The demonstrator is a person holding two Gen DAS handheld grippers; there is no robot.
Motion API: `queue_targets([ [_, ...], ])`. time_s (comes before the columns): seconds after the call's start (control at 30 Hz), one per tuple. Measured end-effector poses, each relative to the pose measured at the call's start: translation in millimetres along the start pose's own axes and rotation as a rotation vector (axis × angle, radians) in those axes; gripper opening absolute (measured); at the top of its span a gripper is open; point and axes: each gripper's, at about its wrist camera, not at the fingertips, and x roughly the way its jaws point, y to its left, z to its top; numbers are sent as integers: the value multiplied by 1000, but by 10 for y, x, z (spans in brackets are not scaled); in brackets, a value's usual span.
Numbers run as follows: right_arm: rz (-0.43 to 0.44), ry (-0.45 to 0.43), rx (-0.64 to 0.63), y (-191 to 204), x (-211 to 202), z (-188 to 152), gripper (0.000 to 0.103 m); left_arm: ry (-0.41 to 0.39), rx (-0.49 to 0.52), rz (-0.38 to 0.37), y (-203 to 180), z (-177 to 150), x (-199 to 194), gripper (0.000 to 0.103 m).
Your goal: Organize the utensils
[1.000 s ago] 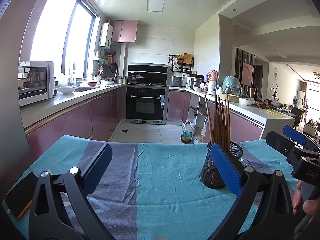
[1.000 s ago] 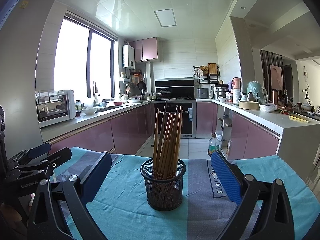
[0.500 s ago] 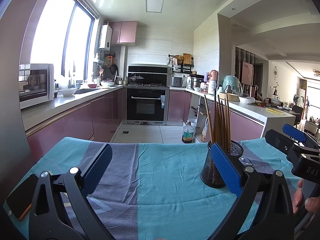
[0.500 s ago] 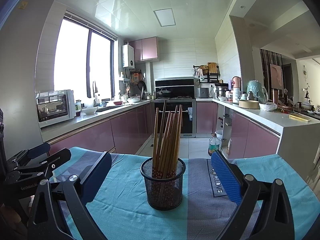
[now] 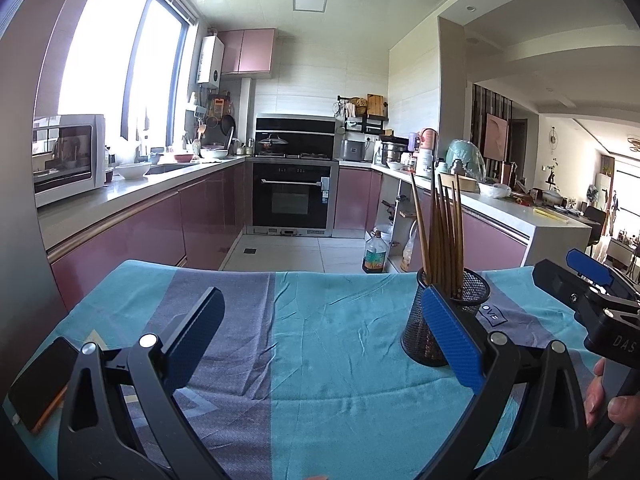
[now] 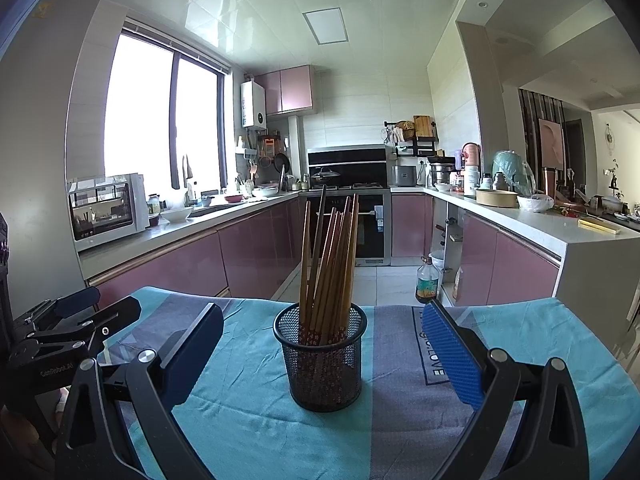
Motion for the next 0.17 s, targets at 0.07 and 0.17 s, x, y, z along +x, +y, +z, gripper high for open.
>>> queue_targets([
  [0.07, -6, 9, 5, -34, 12, -20, 96, 13, -3, 3, 2, -4, 55, 97],
  [0.17, -18, 24, 10, -88, 36, -47, 96, 29, -6, 7, 13, -25, 99, 97],
])
